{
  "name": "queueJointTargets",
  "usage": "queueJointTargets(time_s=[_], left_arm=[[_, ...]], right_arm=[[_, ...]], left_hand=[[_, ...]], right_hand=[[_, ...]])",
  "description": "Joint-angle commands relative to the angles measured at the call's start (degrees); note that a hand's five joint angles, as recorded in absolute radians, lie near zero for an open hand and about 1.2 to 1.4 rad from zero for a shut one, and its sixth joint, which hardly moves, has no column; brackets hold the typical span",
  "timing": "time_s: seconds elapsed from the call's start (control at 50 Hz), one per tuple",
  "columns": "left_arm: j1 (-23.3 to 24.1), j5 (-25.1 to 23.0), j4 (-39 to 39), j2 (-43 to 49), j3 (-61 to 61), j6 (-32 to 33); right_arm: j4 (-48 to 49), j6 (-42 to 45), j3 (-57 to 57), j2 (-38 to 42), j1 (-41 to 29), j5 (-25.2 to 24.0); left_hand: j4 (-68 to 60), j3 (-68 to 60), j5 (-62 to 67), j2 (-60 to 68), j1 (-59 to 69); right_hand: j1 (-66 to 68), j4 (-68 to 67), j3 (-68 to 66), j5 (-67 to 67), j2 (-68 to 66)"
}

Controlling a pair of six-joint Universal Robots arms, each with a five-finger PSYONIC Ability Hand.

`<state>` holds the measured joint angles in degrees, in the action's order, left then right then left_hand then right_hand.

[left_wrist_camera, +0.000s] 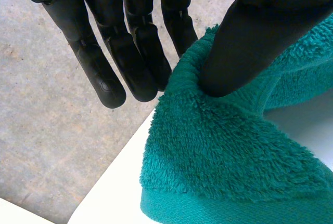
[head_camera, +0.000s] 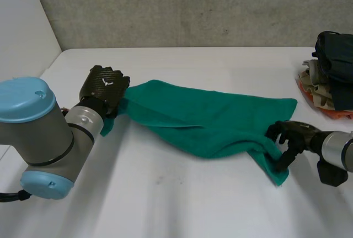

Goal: Fold the laundry.

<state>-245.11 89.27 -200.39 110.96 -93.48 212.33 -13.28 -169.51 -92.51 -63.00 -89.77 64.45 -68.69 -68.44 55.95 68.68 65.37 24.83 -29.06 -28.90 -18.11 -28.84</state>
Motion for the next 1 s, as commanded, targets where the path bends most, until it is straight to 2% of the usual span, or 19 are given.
queueJointTargets(time_s=[0.02, 0.04, 0.06, 0.18, 0.26, 0.3, 0.36, 0.38, 0.42, 0.44, 0.52, 0.6, 0.66, 0.74, 0.8, 0.82, 0.88, 0.92, 1.0], left_arm=[[0.07, 0.11, 0.17, -0.66, -0.04, -0.52], [0.07, 0.11, 0.26, -0.92, -0.04, -0.69], [0.07, 0.11, 0.61, -1.53, -0.12, -1.13], [-0.72, 0.20, 5.00, -6.01, -0.21, -2.98], [-2.57, 0.11, 8.78, -10.67, -0.12, -4.47], [-3.09, 0.02, 10.27, -12.43, -0.04, -5.00], [-3.62, -0.06, 13.00, -15.51, 0.14, -5.79], [-3.80, -0.06, 14.39, -16.56, 0.14, -5.97], [-3.97, -0.06, 15.72, -16.92, 0.23, -5.88], [-4.06, -0.06, 16.34, -17.01, 0.31, -5.88], [-4.59, -0.15, 18.27, -16.22, 0.49, -5.97], [-4.68, -0.33, 18.19, -10.34, 1.63, -5.35], [-4.77, -0.33, 17.40, -3.23, 7.15, -5.35], [-4.94, -0.24, 15.64, 5.04, 19.27, -4.56], [-5.12, -0.33, 10.30, 8.39, 29.56, -3.25], [-5.29, -0.42, 5.84, 8.92, 33.32, -3.16], [-5.99, -0.50, -5.43, 8.39, 35.12, -3.42], [-6.26, -0.15, -12.35, 8.31, 34.51, -3.59], [-5.64, -0.15, -14.34, 7.00, 29.08, -3.77]], right_arm=[[2.20, -4.07, 0.66, 3.67, -1.37, -2.49], [3.25, -4.86, 1.01, 3.76, -2.42, -2.49], [3.95, -5.21, 1.27, 3.68, -2.69, -2.14], [9.49, -3.90, 2.42, -0.79, -3.13, 0.93], [9.41, 1.62, 4.44, -11.95, -3.05, 1.99], [7.84, 9.32, 5.14, -17.47, -3.39, 2.52], [5.02, 18.75, 5.32, -21.19, -3.40, 2.87], [2.75, 24.70, 5.49, -22.24, -3.75, 3.57], [0.19, 30.44, 5.58, -22.60, -4.10, 5.15], [-2.60, 35.08, 6.19, -22.34, -4.88, 7.94], [-6.23, 42.23, 7.77, -19.20, -9.44, 15.59], [-5.36, 44.44, 12.33, -10.25, -13.23, 21.66], [-3.43, 44.09, 16.91, -5.48, -14.47, 23.35], [6.22, 43.22, 26.39, 0.59, -15.96, 23.88], [21.49, 41.55, 32.99, 2.97, -16.67, 23.97], [31.46, 40.41, 34.66, 3.06, -16.76, 24.05], [47.52, 38.91, 34.77, 1.83, -16.85, 24.23], [51.75, 38.82, 33.98, 0.69, -17.54, 23.79], [49.32, 38.03, 30.20, -1.16, -19.22, 23.70]], left_hand=[[-11.31, -11.56, 14.05, 11.32, 14.63], [-11.31, -11.56, 14.05, 11.32, 14.63], [-11.31, -11.56, 14.05, 11.32, 14.63], [-11.31, -11.56, 14.05, 11.32, 14.63], [-11.31, -11.56, 14.05, 11.32, 14.63], [-11.31, -11.56, 14.05, 11.32, 14.63], [-11.31, -11.56, 14.05, 11.32, 14.63], [-11.31, -11.56, 14.05, 11.32, 14.63], [-11.31, -11.56, 14.05, 11.32, 14.63], [-11.31, -11.56, 14.05, 11.32, 14.63], [-11.31, -11.56, 14.05, 11.32, 14.63], [-11.31, -11.56, 14.05, 11.32, 14.63], [-11.31, -11.56, 14.05, 11.32, 14.63], [-11.31, -11.56, 14.05, 11.32, 14.63], [-11.31, -11.56, 14.05, 11.32, 14.63], [-11.31, -11.56, 14.05, 11.32, 14.63], [-11.31, -11.56, 14.05, 11.32, 14.63], [-11.31, -11.56, 14.05, 11.32, 14.63], [-11.31, -11.56, 14.05, 11.32, 14.63]], right_hand=[[22.88, -18.64, -18.81, -19.60, -18.86], [44.25, -40.01, -40.18, -40.97, -40.23], [55.06, -50.83, -50.99, -51.79, -51.05], [55.17, -50.94, -51.10, -51.89, -51.16], [55.17, -50.94, -51.10, -51.89, -51.16], [55.17, -50.94, -51.10, -51.89, -51.16], [55.17, -50.94, -51.10, -51.89, -51.16], [55.17, -50.94, -51.10, -51.89, -51.16], [55.17, -50.94, -51.10, -51.89, -51.16], [55.17, -50.94, -51.10, -51.89, -51.16], [55.17, -50.94, -51.10, -51.89, -51.16], [55.17, -50.94, -51.10, -51.89, -51.16], [55.17, -50.94, -51.10, -51.89, -51.16], [55.17, -50.94, -51.10, -51.89, -51.16], [55.17, -50.94, -51.10, -51.89, -51.16], [55.17, -50.94, -51.10, -51.89, -51.16], [55.17, -50.94, -51.10, -51.89, -51.16], [55.17, -50.94, -51.10, -51.89, -51.16], [55.17, -50.94, -51.10, -51.89, -51.16]])
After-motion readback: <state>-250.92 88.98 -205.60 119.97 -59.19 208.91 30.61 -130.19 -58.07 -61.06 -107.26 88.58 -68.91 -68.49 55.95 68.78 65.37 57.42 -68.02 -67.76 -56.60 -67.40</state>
